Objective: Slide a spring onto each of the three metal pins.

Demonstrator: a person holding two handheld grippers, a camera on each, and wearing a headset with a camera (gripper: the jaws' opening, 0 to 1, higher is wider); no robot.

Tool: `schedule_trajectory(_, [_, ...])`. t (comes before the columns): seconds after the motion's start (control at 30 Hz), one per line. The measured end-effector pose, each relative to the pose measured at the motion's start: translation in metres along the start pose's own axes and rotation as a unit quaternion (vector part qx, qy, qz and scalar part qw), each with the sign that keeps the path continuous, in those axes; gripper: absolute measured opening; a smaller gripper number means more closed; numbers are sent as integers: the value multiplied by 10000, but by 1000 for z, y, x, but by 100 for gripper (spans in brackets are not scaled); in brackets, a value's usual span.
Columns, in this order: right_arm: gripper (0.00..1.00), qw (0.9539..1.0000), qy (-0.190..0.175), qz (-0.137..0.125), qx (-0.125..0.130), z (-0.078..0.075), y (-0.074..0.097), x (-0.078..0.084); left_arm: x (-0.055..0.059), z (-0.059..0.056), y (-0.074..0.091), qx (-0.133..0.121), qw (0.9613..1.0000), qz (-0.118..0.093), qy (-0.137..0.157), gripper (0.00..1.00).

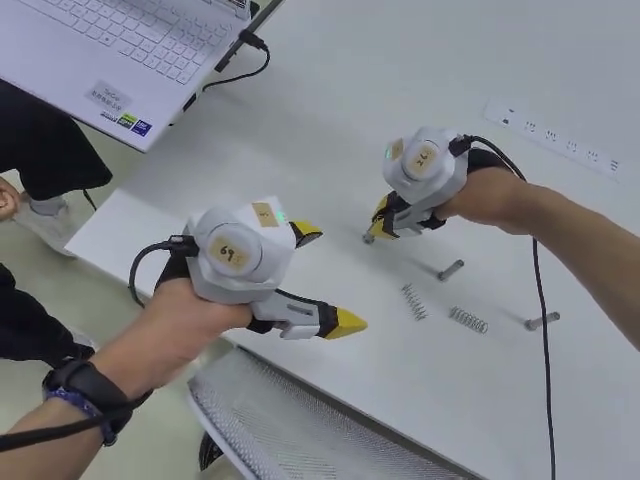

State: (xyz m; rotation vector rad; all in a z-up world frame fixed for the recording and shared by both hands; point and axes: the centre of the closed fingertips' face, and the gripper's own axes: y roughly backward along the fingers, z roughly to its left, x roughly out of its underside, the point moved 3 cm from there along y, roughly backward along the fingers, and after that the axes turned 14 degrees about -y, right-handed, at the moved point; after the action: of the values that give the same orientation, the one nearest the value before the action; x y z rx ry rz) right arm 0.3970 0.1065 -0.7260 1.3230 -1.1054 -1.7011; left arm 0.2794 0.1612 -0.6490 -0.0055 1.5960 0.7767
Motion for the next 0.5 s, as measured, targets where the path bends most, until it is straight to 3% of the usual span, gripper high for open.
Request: schedule_trajectory(0.5, [9,9999,68,120,-35,2,-8,2,-1,-1,-1,20,10000,10,2,72])
